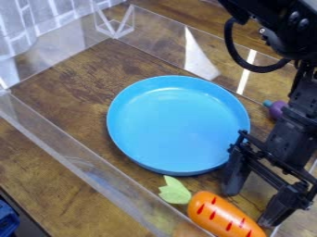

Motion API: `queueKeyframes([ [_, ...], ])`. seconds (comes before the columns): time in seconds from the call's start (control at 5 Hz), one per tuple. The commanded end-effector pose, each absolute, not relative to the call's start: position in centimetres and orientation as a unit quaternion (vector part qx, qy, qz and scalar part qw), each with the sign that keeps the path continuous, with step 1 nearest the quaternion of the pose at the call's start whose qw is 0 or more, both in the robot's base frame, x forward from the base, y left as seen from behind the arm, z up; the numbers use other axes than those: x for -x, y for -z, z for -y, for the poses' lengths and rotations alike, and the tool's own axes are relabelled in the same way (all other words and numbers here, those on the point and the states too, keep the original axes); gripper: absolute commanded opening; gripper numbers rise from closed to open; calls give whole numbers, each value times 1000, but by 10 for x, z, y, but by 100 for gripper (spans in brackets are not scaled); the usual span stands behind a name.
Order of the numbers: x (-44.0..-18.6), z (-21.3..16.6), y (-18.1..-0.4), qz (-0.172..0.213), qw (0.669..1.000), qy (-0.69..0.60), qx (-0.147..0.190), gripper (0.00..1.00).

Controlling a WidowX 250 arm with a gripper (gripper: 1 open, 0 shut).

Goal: Move the carrot to the left side

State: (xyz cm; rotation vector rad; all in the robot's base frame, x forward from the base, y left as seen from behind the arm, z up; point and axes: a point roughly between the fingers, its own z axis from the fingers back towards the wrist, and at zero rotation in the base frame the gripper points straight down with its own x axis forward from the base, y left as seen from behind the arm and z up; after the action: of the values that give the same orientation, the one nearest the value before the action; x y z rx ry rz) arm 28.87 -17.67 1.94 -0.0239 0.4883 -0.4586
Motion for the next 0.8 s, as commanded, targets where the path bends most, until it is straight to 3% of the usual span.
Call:
queueKeyframes([
  [0.0,-289,184,-25,-232,948,218,15,100],
  [0.6,-282,182,-25,-245,934,260,-3,100],
])
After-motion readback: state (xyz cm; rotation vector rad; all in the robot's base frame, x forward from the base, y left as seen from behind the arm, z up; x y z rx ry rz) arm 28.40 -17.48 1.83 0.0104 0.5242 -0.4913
